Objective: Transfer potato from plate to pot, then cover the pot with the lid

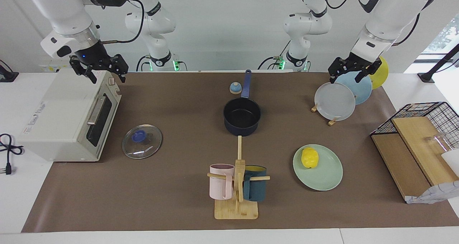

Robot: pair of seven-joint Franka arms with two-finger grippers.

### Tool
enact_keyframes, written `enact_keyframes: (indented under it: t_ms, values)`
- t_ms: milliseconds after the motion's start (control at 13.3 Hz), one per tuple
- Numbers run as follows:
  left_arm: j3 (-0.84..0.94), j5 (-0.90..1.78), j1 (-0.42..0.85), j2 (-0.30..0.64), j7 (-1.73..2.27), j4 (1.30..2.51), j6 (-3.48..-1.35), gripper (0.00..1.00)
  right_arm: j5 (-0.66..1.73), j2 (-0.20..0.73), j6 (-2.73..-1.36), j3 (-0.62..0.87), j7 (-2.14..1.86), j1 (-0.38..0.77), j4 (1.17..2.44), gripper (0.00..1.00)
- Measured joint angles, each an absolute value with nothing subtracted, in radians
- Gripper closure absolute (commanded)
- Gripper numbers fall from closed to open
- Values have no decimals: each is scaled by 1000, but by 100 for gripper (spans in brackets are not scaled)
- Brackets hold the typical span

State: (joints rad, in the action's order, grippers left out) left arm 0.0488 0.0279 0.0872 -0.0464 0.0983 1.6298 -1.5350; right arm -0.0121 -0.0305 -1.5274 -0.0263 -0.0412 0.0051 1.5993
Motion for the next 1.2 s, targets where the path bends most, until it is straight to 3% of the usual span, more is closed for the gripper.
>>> enact_keyframes:
  t_ms: [525,1200]
  values:
    - [52,30,88,-46,97,1630,-1553,0,-12,-31,-1527,-26,-41,5,1599,0]
    - [56,34,92,-39,98,1654,-1739,0,-12,-31,-1505,-27,-41,5,1600,0]
